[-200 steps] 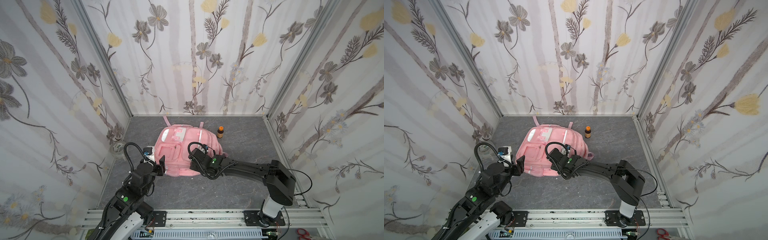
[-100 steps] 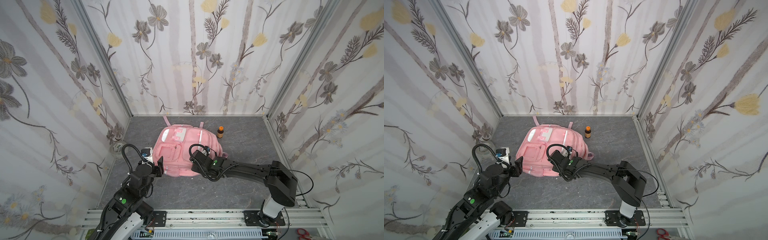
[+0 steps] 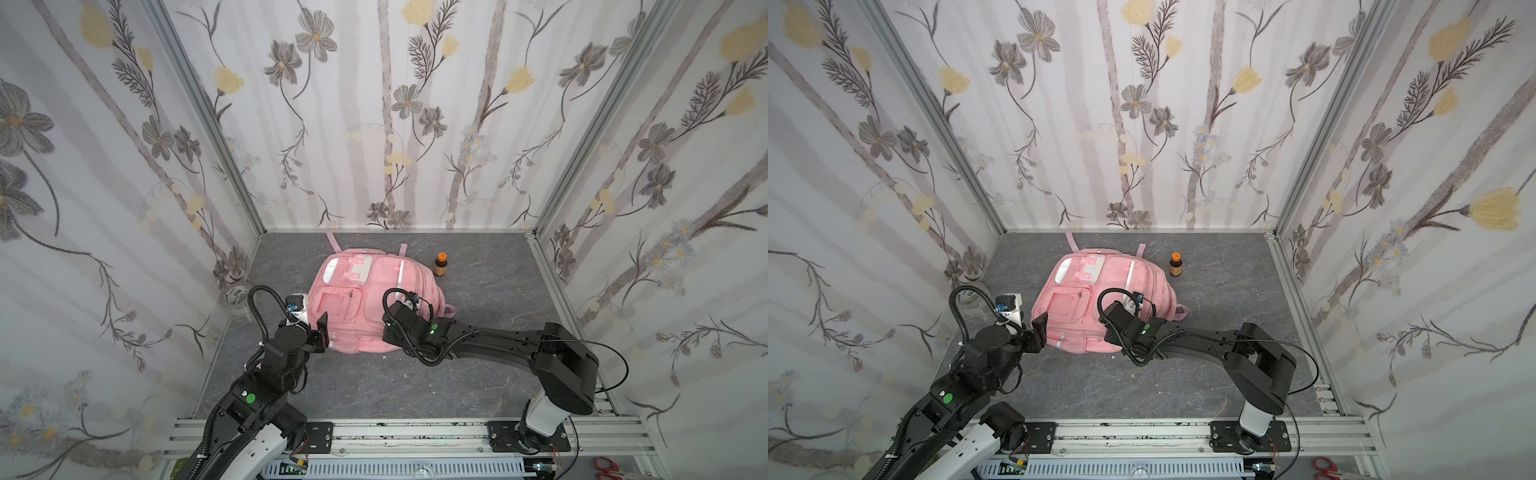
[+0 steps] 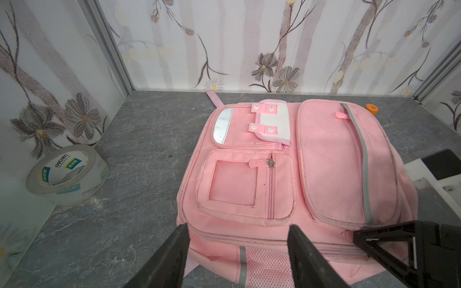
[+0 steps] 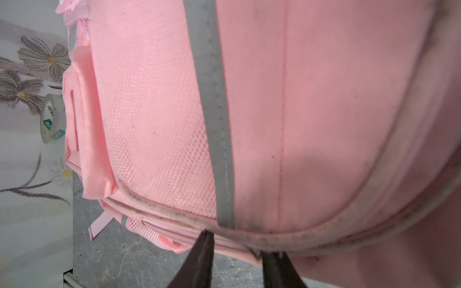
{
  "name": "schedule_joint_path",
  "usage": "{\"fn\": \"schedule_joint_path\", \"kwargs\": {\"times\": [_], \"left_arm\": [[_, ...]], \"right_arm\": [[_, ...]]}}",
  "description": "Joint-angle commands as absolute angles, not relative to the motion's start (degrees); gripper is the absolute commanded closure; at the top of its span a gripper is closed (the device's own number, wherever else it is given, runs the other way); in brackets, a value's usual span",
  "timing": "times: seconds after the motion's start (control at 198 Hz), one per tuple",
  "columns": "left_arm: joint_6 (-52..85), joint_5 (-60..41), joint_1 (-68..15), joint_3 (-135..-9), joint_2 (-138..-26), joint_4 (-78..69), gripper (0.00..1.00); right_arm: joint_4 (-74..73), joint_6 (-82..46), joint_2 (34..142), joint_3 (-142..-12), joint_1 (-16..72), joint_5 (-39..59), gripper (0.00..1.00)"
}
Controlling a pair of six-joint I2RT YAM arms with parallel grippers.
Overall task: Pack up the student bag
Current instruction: 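Pull the zipper pull along the bag's side toward its far end with the right gripper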
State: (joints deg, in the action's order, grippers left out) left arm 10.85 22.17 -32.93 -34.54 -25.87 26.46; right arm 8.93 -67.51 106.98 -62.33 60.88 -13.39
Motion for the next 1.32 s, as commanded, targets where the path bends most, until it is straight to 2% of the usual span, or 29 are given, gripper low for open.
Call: {"fn": "schedule_joint_path", "kwargs": {"times": [0.0, 0.132, 0.278, 0.425, 0.567, 0.774, 1.073, 1.311], "left_arm": [[10.9, 22.32, -32.91, -35.28, -25.19, 27.16, 0.35], [10.9, 22.5, -32.9, -35.3, -24.26, 28.31, 0.35], [10.99, 22.52, -32.94, -35.25, -24.06, 28.75, 0.35], [10.26, 22.02, -32.91, -34.91, -24.98, 27.6, 0.35], [9.0, 20.91, -32.94, -34.87, -27.45, 24.89, 0.35], [3.09, 14.44, -32.93, -34.82, -33.07, 17.83, 0.35], [-17.44, -5.83, -32.96, -38.63, -47.2, 10.54, 0.36], [-27.11, -18.68, -32.92, -41.52, -58.03, 5.16, 0.4]], "right_arm": [[1.59, -69.05, 107.92, -61.96, 60.78, -13.81, 0.68], [0.11, -71.5, 107.64, -60.22, 60.47, -16.31, 0.71], [-3.45, -71.53, 106.41, -58.68, 60.18, -19.09, 0.79], [-5.7, -68.13, 103.82, -57.93, 60.13, -20.3, 0.92], [-7.4, -63.79, 101.2, -56.62, 59.99, -18.82, 1.0], [-3.53, -56.38, 97.28, -56.78, 59.61, -14.66, 1.0], [3.23, -43.74, 91.85, -56.71, 58.62, -5.81, 1.0], [5.86, -34.29, 88.87, -56.73, 57.28, 0.34, 1.0]]}}
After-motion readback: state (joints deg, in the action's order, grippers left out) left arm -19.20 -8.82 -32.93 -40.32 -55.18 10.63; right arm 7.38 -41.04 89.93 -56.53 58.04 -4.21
